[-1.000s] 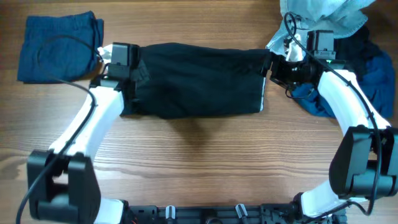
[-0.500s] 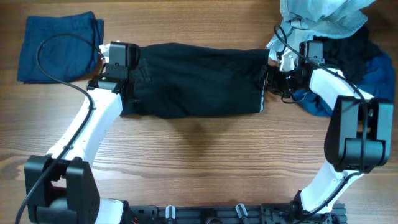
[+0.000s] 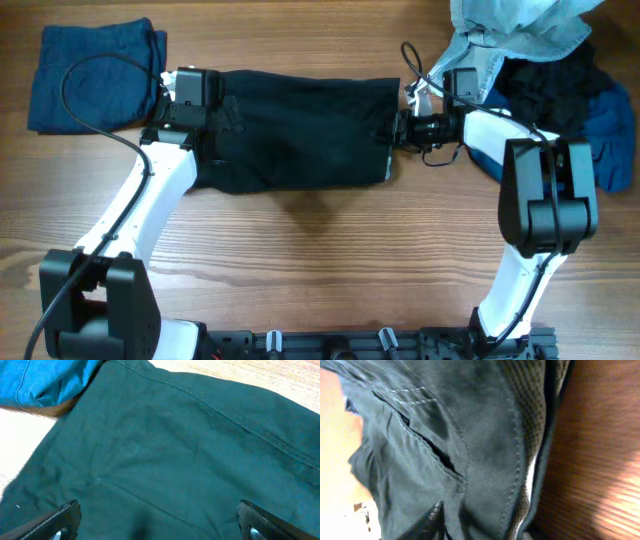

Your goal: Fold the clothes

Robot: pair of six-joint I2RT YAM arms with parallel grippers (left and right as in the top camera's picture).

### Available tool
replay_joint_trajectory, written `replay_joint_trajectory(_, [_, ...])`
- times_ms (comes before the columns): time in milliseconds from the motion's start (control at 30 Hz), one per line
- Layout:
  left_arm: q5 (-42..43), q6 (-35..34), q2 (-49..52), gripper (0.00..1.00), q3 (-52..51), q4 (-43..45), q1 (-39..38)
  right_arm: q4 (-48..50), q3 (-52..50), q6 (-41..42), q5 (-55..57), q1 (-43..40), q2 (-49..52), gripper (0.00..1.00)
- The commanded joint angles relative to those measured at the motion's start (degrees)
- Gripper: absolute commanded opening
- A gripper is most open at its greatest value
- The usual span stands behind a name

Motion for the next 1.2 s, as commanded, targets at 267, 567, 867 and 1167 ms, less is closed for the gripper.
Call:
replay_joint_trajectory(267, [0.96,0.7,3.82,0.98,-0.02,-0.02,0.37,0.55,-1.57,-0.15,-4.02,-4.94,-0.94,0.04])
replay_joint_trajectory(567, [2.89,0.72,3.85,0.91,-0.02,1.25,-0.39,-10.95,-0.74,-9.27,-2.56,-13.57,-11.85,0.04])
replay_joint_trajectory(867, [9.94,-2.14,11.87,0.04,-0.02,9.55,-0.35,-19.39,0.17,-13.64,-1.99,-13.0,-14.19,0.04])
replay_joint_trajectory(1167, [11.23,-3.17,20.68,0.04,-0.02,16.22,3.17,-22.67,0.48,-15.8,-1.92,-13.11,-16.63,0.04])
